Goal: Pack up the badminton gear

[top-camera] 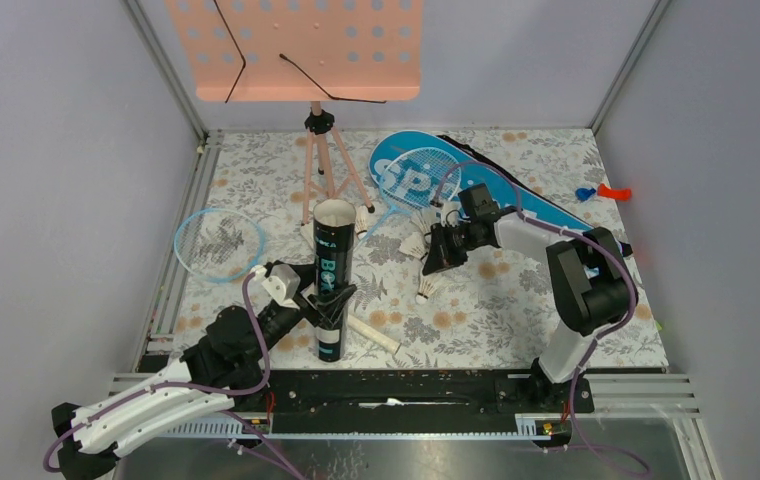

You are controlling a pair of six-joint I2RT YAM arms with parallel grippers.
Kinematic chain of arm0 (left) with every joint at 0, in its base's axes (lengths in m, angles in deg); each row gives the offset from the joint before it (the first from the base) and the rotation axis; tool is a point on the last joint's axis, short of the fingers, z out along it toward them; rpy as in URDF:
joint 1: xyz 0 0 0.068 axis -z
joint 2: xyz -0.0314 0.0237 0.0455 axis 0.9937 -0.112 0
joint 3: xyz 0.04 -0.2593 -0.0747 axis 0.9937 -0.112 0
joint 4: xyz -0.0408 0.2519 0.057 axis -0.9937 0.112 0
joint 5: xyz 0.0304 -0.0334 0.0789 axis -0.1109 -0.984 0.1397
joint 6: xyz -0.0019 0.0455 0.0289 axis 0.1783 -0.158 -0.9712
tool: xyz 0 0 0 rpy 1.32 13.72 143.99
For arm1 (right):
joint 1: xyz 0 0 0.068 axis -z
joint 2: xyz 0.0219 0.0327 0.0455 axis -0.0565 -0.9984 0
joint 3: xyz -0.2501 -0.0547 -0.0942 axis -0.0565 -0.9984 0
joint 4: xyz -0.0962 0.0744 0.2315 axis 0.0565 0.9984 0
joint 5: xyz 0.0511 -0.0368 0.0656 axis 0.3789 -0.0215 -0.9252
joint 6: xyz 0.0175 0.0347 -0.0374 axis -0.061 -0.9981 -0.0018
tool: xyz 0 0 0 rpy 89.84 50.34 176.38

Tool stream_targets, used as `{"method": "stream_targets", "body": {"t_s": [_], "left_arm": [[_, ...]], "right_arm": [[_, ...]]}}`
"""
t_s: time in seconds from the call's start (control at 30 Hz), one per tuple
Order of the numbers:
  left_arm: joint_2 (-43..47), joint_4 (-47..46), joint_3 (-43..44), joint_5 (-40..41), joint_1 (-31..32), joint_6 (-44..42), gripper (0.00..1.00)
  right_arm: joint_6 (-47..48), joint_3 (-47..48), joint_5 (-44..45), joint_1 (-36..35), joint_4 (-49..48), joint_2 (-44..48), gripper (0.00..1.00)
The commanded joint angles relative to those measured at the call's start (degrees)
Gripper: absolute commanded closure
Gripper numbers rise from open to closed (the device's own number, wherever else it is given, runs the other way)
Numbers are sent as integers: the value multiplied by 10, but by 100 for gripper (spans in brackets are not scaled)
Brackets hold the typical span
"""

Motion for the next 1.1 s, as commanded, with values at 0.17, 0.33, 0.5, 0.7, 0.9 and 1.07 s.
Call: {"method": "stream_targets", "body": {"t_s": [0.17, 0.33, 0.5, 0.7, 0.9, 1.07], "left_arm": [[-5, -43, 13, -18, 0, -11, 82], [-29, -32, 30, -53, 0, -30, 82], [-99, 3, 61, -119, 0, -91, 82], [-165, 23, 92, -227, 1, -145, 82], [-201, 32, 116, -265, 0, -165, 82], [-214, 32, 125, -270, 0, -164, 82]], "right_arm": [[-35, -48, -4, -29, -14, 139, 100], [-29, -36, 43, -51, 25, 320, 100], [-7, 13, 122, -70, 39, 474, 100], [4, 50, 93, -71, -15, 574, 100], [-7, 68, 58, -71, -37, 587, 100], [-39, 58, 25, -74, -60, 566, 100]]}}
